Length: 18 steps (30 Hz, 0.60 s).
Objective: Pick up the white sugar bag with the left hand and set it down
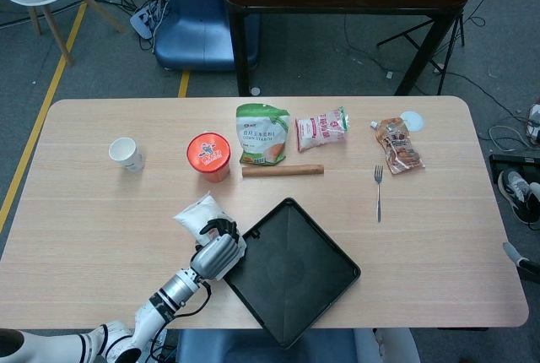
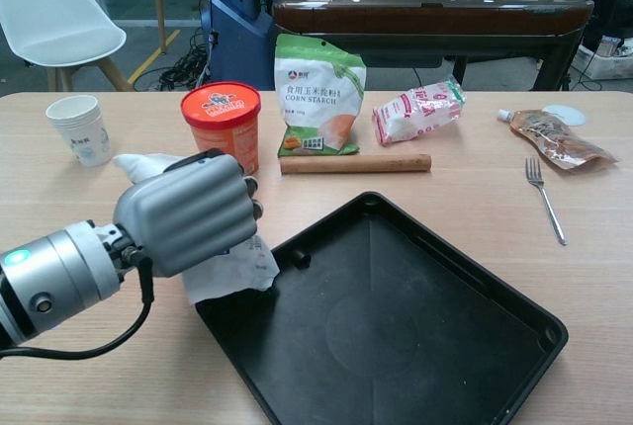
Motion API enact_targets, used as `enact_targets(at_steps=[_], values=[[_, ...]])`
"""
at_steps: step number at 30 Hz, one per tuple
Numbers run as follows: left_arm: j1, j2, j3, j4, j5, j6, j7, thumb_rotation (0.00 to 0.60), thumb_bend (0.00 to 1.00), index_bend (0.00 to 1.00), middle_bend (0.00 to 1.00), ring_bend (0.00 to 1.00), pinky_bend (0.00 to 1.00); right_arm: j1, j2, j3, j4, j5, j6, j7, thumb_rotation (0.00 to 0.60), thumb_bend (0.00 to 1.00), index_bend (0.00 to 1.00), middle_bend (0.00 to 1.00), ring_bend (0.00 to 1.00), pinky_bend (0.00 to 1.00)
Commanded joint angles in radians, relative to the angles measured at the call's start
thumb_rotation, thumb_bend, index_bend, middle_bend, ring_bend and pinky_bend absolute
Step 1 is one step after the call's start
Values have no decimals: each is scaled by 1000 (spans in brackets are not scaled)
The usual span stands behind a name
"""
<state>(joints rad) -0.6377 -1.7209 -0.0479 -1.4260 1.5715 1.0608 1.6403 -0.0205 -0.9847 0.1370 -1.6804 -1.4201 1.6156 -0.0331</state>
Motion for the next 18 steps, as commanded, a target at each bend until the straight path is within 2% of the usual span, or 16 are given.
enact_targets(at_steps=[1,4,8,18], values=[[-1,10,-4,-15,-6,4,-9,600,241,553,637,623,759,-2,0,0,0,-1,3,1,600,113,75,165,35,66],[-5,15,-9,-26,-17,-2,-44,600,241,553,637,623,759,-2,-1,-1,-1,-1,2,1,600,112,75,165,35,66],[-20,16,-24,-25,-22,-7,-157,600,242,553,637,623,760,-2,-2,0,-1,0,1,-1,600,113,75,165,35,66],[-72,7,-78,45,-14,3,-571,600,242,551,637,623,760,4,-7,5,1,7,-9,-7,600,112,75,165,35,65]])
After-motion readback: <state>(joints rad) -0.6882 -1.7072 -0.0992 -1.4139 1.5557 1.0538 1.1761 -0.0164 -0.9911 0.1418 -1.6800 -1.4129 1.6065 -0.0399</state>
